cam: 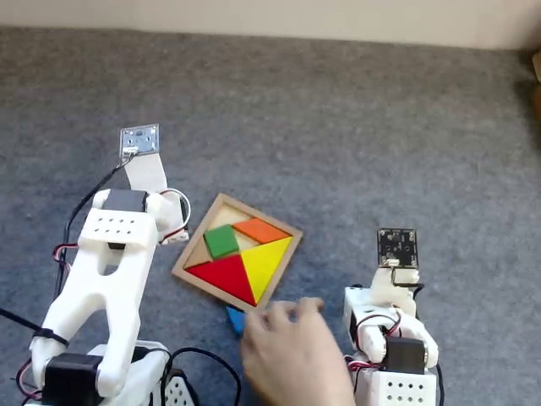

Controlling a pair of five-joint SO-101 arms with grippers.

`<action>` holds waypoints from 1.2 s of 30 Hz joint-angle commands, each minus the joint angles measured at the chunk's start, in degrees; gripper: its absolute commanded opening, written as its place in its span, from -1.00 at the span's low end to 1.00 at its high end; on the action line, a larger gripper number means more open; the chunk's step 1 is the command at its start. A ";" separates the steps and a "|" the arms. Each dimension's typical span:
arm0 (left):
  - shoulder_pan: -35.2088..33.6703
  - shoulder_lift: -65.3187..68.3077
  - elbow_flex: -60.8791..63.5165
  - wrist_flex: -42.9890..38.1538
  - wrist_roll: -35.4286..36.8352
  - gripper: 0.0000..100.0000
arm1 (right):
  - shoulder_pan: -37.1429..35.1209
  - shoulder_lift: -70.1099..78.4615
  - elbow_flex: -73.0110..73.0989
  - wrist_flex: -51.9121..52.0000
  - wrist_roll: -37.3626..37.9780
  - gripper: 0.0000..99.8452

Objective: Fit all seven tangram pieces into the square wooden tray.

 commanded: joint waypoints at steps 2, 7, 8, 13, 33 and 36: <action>-0.75 -1.89 -0.31 -0.79 -0.62 -0.99 | 0.66 -0.75 7.96 0.13 0.53 -0.69; -0.75 -1.89 -0.31 -0.79 -0.62 -0.99 | 0.40 -0.75 7.96 0.13 0.53 -0.69; -0.75 -1.89 -0.31 -0.79 -0.62 -0.99 | 0.40 -0.75 7.96 0.13 0.53 -0.69; -0.75 -1.89 -0.40 -0.79 -0.62 -0.99 | 0.40 -0.75 7.96 0.13 0.53 -0.69; -2.77 -8.84 -0.13 -0.18 -0.70 -0.99 | 0.40 -0.75 7.96 0.13 0.53 -0.69; -4.00 -14.99 2.24 0.00 -0.70 -0.99 | 0.40 -0.75 7.96 0.13 0.53 -0.69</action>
